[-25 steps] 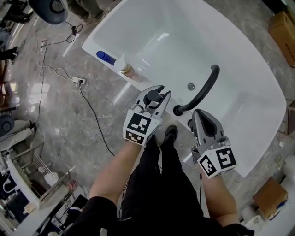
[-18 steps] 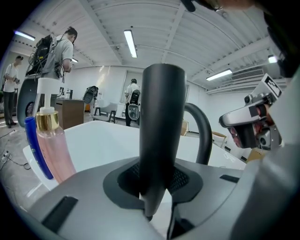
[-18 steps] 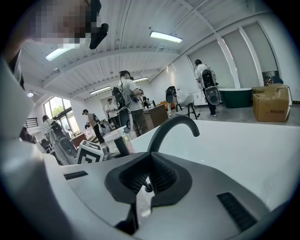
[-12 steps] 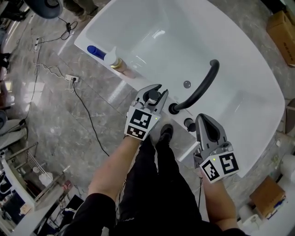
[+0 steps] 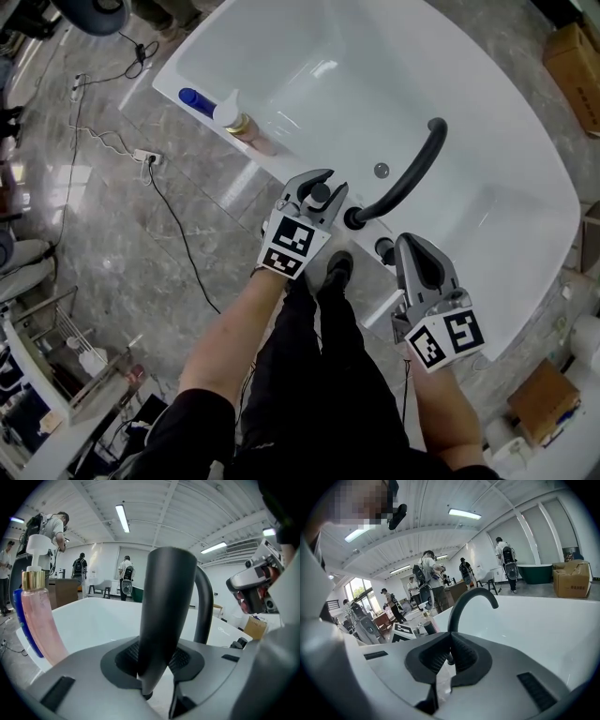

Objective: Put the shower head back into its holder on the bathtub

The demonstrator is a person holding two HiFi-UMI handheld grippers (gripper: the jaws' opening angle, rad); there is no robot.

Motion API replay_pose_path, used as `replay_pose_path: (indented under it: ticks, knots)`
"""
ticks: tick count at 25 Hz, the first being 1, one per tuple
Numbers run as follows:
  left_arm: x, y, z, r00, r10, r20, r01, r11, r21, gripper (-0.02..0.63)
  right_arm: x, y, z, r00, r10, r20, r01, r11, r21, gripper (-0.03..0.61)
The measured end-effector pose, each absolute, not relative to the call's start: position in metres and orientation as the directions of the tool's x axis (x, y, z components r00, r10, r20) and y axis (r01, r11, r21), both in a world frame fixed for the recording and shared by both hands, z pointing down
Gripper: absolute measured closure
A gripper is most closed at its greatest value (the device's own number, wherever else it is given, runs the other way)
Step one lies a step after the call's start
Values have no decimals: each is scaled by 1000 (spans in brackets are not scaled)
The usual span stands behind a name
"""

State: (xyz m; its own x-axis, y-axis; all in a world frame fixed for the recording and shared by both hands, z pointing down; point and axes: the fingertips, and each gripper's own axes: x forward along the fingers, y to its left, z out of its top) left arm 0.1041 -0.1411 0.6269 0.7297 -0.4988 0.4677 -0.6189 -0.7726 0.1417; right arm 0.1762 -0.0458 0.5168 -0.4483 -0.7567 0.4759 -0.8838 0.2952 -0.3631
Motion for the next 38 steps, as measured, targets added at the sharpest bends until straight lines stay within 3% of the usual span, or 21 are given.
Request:
replay_pose_path:
  ticks: [3, 7, 20, 24, 30, 38]
  knots:
    - [107, -138, 614, 735, -486, 472, -597, -795, 112, 378, 173, -45, 511, -449, -760, 471, -881, 289, -374, 565]
    - [98, -135, 591, 731, -485, 480, -594, -799, 96, 330, 163, -49, 489, -448, -770, 454, -881, 294, -371, 565]
    - [64, -122, 518, 735, -505, 453, -621, -770, 148, 347, 147, -53, 410, -436, -798, 416, -886, 299, -356, 565]
    - [49, -107, 463, 748, -507, 428, -614, -773, 159, 420, 140, -53, 363, -413, -812, 411, -900, 294, -323, 565]
    - [14, -82, 371, 773, -536, 340, -619, -755, 216, 435, 137, -47, 293, -360, -878, 315, -920, 278, -276, 563]
    - [-21, -66, 268, 756, -609, 241, -643, -760, 98, 466, 112, -34, 236, -379, -899, 218, -911, 322, -257, 543]
